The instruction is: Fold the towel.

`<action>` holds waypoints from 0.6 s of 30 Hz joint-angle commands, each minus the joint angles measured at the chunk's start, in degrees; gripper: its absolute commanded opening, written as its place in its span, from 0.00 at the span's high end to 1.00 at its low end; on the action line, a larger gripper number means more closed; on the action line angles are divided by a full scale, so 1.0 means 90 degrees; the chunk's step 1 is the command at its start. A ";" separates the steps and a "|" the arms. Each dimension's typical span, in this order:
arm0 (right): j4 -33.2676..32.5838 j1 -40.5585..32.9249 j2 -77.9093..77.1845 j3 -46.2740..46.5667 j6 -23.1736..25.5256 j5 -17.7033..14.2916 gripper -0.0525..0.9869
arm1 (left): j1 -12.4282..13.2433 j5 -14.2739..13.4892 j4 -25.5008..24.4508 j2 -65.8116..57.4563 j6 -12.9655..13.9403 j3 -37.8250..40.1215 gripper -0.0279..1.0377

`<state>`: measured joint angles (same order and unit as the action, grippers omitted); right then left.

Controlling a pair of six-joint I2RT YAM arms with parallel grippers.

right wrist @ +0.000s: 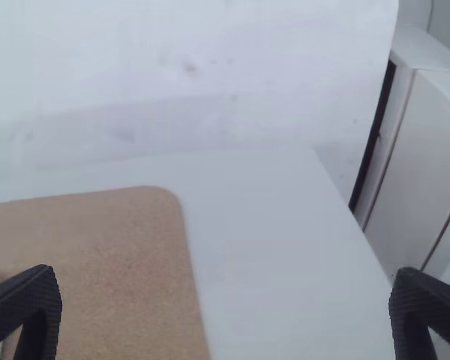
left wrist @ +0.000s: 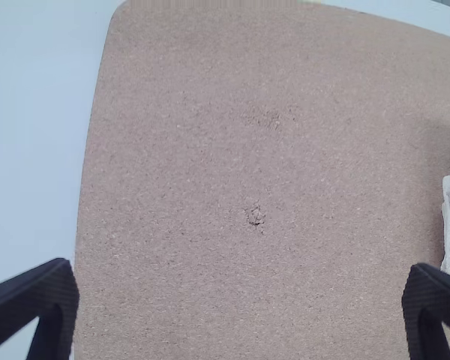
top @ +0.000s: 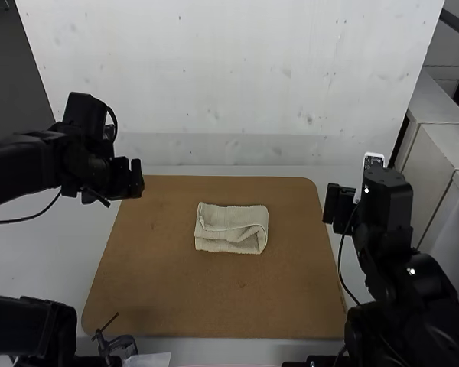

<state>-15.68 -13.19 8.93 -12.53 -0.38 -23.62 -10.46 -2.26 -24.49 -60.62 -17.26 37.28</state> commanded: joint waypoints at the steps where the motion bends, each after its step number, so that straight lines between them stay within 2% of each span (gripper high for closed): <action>1: 0.0043 0.0118 -0.0562 0.0192 -0.0534 -0.0647 0.03 | -0.0147 -0.0383 0.0016 0.0564 -0.0046 -0.0109 0.08; 3: 0.0102 0.0108 -0.0758 0.0240 -0.0758 -0.0843 0.03 | -0.0225 -0.0540 -0.0033 0.0798 -0.0046 -0.0118 0.08; 6: 0.0092 0.0177 -0.0973 0.0377 -0.1012 -0.1087 0.03 | -0.0244 -0.0608 -0.0130 0.1052 -0.0046 -0.0109 0.08; 8: 0.0141 0.0352 -0.1012 0.0436 -0.1178 -0.1038 0.03 | -0.0273 -0.0618 -0.0160 0.1169 -0.0046 -0.0118 0.08; 12: 0.0160 0.0304 -0.1129 0.0270 -0.1168 -0.0618 0.03 | -0.0459 -0.0618 -0.0179 0.1648 -0.0182 -0.0118 0.08; 18: 0.0395 -0.0155 -0.1148 0.0143 -0.1149 -0.0599 0.03 | -0.0566 -0.0715 -0.0091 0.2282 -0.0231 -0.0099 0.08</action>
<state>-13.13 -12.23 0.25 -8.78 -10.09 -29.67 -15.33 -7.55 -26.11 -42.94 -18.57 36.07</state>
